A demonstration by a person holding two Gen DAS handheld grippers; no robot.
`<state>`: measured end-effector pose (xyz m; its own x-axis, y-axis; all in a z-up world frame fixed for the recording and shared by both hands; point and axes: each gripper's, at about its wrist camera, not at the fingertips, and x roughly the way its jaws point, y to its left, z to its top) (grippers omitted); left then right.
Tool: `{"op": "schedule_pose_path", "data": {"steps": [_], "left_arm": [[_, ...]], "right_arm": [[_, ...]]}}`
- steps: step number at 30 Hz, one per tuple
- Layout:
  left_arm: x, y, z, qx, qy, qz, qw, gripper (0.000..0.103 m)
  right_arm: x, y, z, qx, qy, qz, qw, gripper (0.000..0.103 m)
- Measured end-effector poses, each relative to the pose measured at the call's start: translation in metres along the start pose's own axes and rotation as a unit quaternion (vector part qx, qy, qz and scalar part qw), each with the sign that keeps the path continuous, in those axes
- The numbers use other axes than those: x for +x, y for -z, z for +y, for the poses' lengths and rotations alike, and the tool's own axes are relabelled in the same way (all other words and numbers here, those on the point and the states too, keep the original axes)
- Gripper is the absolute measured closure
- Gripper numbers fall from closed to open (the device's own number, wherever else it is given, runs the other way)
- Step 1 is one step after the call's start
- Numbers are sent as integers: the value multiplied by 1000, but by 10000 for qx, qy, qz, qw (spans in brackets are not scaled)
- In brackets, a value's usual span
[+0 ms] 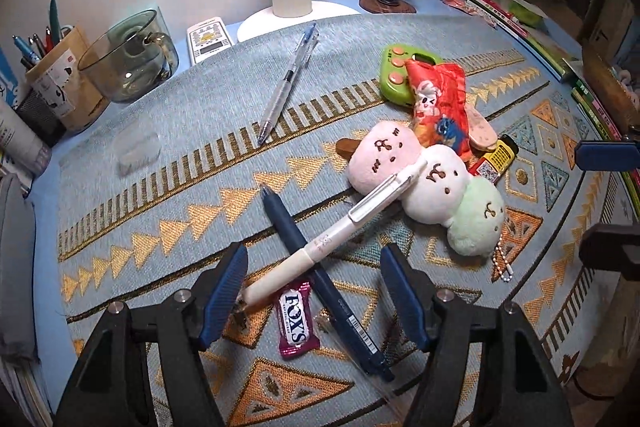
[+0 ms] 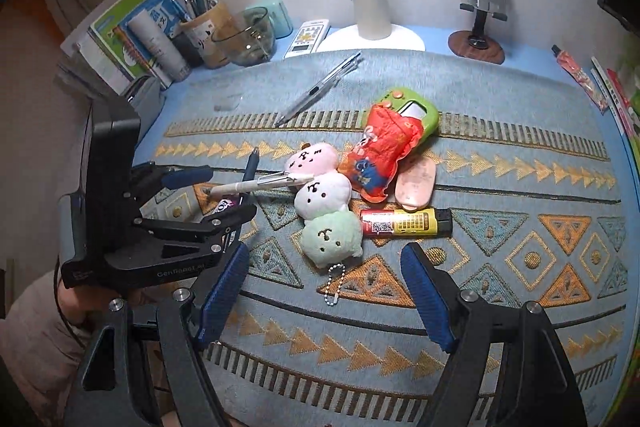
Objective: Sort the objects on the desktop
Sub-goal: 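Move both open tools back over the desk items, then grasp the white retractable pen with the left tool while the right tool grasps the stacked pastel plush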
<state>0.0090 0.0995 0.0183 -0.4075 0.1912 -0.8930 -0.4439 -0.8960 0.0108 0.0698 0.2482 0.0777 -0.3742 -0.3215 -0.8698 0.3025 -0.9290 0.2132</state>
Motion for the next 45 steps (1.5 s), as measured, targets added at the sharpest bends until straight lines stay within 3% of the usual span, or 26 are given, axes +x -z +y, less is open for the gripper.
{"op": "schedule_pose_path", "data": {"steps": [2, 9, 12, 17, 18, 20, 23, 33, 37, 45], "left_arm": [[4, 0, 0, 45, 51, 11, 10000, 42], [12, 5, 0, 121, 59, -30, 9999, 72], [10, 6, 3, -2, 129, -73, 9999, 84], [0, 12, 15, -485, 361, -165, 9980, 92], [-3, 14, 18, -621, 436, -189, 9969, 93], [-10, 20, 23, -874, 545, -235, 9944, 93], [-14, 26, 30, -1170, 627, -246, 9908, 93], [0, 15, 26, -1198, 724, -271, 9898, 91], [2, 11, 27, -1243, 736, -276, 9891, 90], [-15, 17, 12, -1213, 903, -272, 9881, 94]], "right_arm": [[6, 0, 4, -84, 110, 40, 9999, 25], [24, 3, 4, -5, 224, 264, 9994, 25], [30, 2, 5, 6, 235, 306, 9993, 25], [43, -8, 11, -85, 275, 191, 9994, 27], [47, -11, 11, -106, 310, 169, 9993, 28], [55, -17, 12, -176, 339, 157, 9991, 45], [69, -24, 13, -274, 437, 189, 9985, 52], [98, -25, 17, -366, 416, 384, 9977, 51], [98, -19, 25, -573, 494, 299, 9967, 61], [72, -5, 8, 40, 281, 200, 9994, 64]]}}
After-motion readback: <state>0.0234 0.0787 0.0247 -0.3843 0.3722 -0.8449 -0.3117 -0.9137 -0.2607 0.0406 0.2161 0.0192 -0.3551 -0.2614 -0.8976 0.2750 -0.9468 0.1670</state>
